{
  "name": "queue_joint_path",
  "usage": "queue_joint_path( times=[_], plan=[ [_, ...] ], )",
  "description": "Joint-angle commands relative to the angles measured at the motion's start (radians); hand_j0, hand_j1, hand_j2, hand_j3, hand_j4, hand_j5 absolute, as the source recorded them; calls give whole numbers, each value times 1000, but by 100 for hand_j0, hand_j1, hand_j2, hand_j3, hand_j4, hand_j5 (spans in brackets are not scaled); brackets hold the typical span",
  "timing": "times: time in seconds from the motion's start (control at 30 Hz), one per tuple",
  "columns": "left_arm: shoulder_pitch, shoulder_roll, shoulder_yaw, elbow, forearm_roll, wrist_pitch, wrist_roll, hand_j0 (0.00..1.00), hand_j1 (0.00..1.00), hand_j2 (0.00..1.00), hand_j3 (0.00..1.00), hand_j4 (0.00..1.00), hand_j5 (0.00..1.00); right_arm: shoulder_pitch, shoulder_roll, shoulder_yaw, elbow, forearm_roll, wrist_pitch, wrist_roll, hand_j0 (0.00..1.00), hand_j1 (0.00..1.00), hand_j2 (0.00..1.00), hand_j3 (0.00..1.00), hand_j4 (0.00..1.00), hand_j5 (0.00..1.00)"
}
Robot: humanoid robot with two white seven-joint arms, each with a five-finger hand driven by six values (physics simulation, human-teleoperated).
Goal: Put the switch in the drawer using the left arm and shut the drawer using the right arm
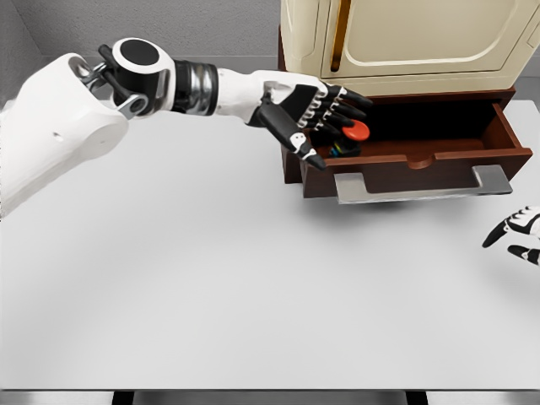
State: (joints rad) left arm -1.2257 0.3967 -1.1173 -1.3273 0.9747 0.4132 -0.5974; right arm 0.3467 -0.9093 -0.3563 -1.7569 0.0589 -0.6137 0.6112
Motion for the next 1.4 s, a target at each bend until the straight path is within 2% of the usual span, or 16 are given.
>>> queue_joint_path(
  times=[0.0, 0.23, 0.43, 0.6, 0.63, 0.7, 0.8, 0.93, 1.03, 1.1, 1.13, 1.2, 1.23, 1.3, 1.33, 1.37],
  plan=[
    [0, -19, -12, 7, -28, 3, -1, 100, 100, 100, 100, 100, 100, 0, 0, 2, -1, -8, 3, 0, 54, 54, 54, 54, 54, 54],
    [-6, -93, -10, 13, -56, -8, -2, 100, 100, 100, 100, 100, 100, -2, -2, 7, -1, -10, 3, 0, 55, 55, 55, 55, 55, 55],
    [-25, -85, 60, 10, -39, -11, -14, 100, 100, 100, 100, 100, 100, -6, -2, 10, -1, -13, 3, 0, 53, 53, 53, 53, 53, 53],
    [-57, -78, 77, -1, -2, -14, -14, 100, 100, 100, 100, 100, 100, -25, -25, 10, -1, -40, 3, 0, 52, 52, 52, 52, 52, 52],
    [-61, -61, 80, -42, 13, -14, -14, 100, 100, 100, 100, 100, 100, -25, -28, 10, -1, -50, 3, 0, 52, 52, 52, 52, 52, 52],
    [-63, 79, 82, -237, 68, -17, -14, 100, 100, 100, 100, 100, 100, -31, -36, 11, 0, -53, 3, 0, 52, 52, 52, 52, 52, 52],
    [-49, 251, 80, -409, 107, -68, -14, 100, 100, 100, 100, 100, 100, -34, -36, 13, -1, -56, 3, 0, 56, 56, 56, 56, 56, 56],
    [-5, 487, 80, -426, 139, -171, -14, 100, 100, 100, 100, 100, 100, -115, -37, 123, -1, -54, 3, 0, 56, 56, 56, 56, 56, 56],
    [21, 591, 76, -431, 118, -204, -14, 100, 100, 100, 100, 100, 100, -124, -37, 140, -1, -54, 3, 0, 55, 55, 55, 55, 55, 55],
    [43, 646, 70, -428, -86, -297, -14, 100, 100, 100, 100, 100, 100, -126, -46, 143, -1, -54, 3, 0, 55, 55, 55, 55, 55, 55],
    [48, 648, 68, -428, -143, -300, -14, 100, 100, 100, 100, 100, 100, -127, -48, 143, 0, -54, 3, 0, 55, 55, 55, 55, 55, 55],
    [48, 688, 68, -418, -169, -300, -14, 100, 100, 100, 100, 100, 100, -135, -49, 143, 0, -56, 3, 0, 56, 56, 56, 56, 56, 56],
    [44, 691, 68, -408, -240, -294, -14, 100, 100, 100, 100, 100, 100, -144, -51, 143, 2, -56, 3, 0, 56, 56, 56, 56, 56, 56],
    [34, 686, 68, -329, -462, -290, -14, 100, 100, 100, 100, 100, 100, -195, -74, 189, 4, -56, 3, 0, 56, 56, 56, 56, 56, 56],
    [32, 686, 68, -316, -539, -300, -14, 100, 100, 100, 100, 100, 100, -229, -74, 230, 7, -56, 3, 0, 56, 56, 56, 56, 56, 56],
    [32, 686, 68, -323, -683, -327, -14, 100, 100, 100, 100, 100, 100, -239, -74, 250, 8, -54, 3, 0, 56, 56, 56, 56, 56, 56]
  ],
)
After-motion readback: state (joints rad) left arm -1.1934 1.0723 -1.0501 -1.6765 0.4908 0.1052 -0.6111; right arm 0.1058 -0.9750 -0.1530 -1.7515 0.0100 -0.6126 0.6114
